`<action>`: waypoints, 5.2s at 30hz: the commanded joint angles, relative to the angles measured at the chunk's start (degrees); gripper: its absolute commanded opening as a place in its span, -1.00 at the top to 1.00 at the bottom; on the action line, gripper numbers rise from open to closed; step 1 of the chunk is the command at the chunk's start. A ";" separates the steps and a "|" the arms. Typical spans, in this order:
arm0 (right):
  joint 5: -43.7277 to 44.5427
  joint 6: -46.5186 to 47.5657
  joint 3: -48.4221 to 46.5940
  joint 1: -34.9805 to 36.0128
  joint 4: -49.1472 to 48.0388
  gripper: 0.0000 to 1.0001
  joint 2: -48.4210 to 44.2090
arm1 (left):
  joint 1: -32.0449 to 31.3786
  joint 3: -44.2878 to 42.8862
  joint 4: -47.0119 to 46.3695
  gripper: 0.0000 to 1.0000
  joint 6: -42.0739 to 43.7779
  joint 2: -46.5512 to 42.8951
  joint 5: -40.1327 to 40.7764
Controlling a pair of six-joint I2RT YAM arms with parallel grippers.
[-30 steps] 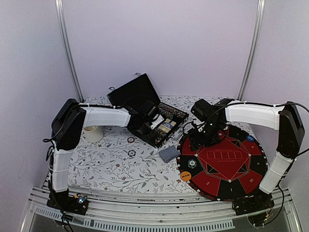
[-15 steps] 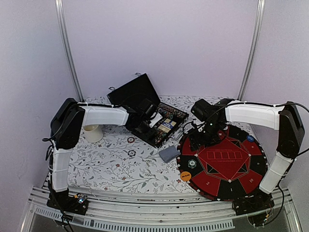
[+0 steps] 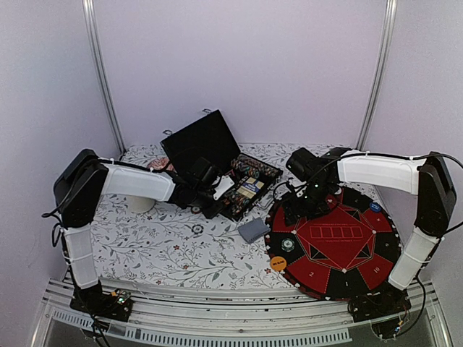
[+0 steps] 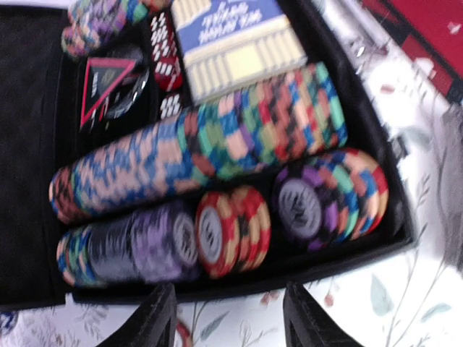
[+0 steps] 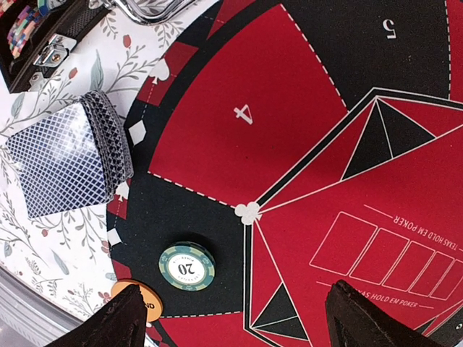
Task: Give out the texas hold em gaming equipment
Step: Adjust the poker chips pile in the chip case, then pick up the pile of poker chips from the chip case, then pass from the left arm to the right
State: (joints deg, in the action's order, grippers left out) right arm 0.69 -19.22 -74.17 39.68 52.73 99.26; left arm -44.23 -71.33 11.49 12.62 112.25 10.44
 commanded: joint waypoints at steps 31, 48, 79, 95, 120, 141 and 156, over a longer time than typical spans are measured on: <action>-0.02 1.70 3.17 -0.26 -3.84 -0.76 -3.82 | 9.83 -9.01 5.39 -0.22 18.83 3.93 -31.89; -0.77 2.44 4.39 -0.31 -5.00 -0.76 -4.17 | 7.40 -10.39 5.03 -0.11 14.83 8.45 -25.09; -3.16 2.51 5.97 -0.31 -4.76 -0.76 -3.46 | 2.77 -6.60 1.89 0.00 15.69 2.27 -16.02; -3.15 2.52 6.47 -0.24 -4.94 -0.76 -3.51 | 2.79 -8.94 4.02 0.09 14.86 6.88 -15.28; -3.58 2.41 6.09 -0.28 -5.11 -0.76 -4.17 | 2.81 -12.57 8.41 1.00 11.64 9.00 -8.26; -2.01 35.60 11.12 5.96 -40.46 -0.99 -25.90 | 2.30 2.05 -30.01 1.00 -51.39 -11.91 -53.13; -10.84 68.85 13.70 10.62 -57.23 -0.75 -14.96 | 1.56 2.07 -32.65 1.00 -56.01 -10.43 -55.06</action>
State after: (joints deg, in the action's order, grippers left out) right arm -7.97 41.74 -59.72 49.19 1.19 81.95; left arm -41.95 -69.36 -18.02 -41.74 102.26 -43.38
